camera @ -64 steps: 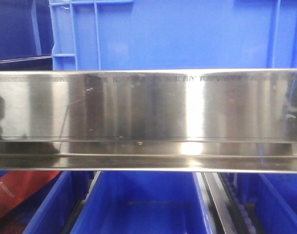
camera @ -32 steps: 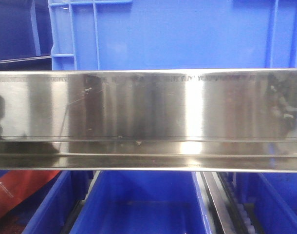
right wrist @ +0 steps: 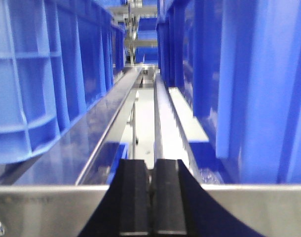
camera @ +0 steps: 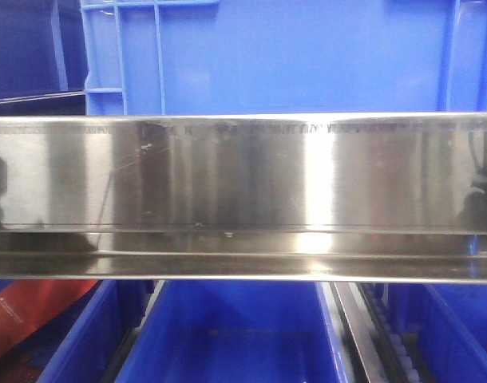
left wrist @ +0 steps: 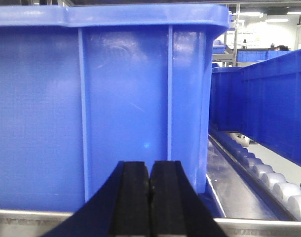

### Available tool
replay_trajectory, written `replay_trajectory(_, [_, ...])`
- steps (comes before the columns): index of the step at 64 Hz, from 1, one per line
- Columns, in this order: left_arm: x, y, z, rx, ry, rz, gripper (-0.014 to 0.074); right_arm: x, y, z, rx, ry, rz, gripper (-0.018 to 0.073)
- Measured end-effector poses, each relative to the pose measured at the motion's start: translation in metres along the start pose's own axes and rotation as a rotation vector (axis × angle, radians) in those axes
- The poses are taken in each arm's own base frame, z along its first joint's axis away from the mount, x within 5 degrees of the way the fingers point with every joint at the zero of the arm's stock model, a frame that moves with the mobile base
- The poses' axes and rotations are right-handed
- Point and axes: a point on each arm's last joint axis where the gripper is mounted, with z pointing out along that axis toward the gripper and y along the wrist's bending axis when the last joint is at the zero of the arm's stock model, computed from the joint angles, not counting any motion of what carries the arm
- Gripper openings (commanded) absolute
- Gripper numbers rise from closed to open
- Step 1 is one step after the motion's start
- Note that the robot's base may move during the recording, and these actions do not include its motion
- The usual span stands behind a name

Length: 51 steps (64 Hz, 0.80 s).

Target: Place valve from conveyor to right shelf box

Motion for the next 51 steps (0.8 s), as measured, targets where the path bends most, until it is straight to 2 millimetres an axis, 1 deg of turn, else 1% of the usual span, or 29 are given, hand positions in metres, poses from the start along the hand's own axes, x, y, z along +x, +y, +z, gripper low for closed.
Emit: replay_trajectory(51, [0.0000,0.0000,0.0000,0.000,0.000,0.000,-0.0111,-0.0002,0.0000,0.0000,0.000,-0.002,0.004,-0.0162])
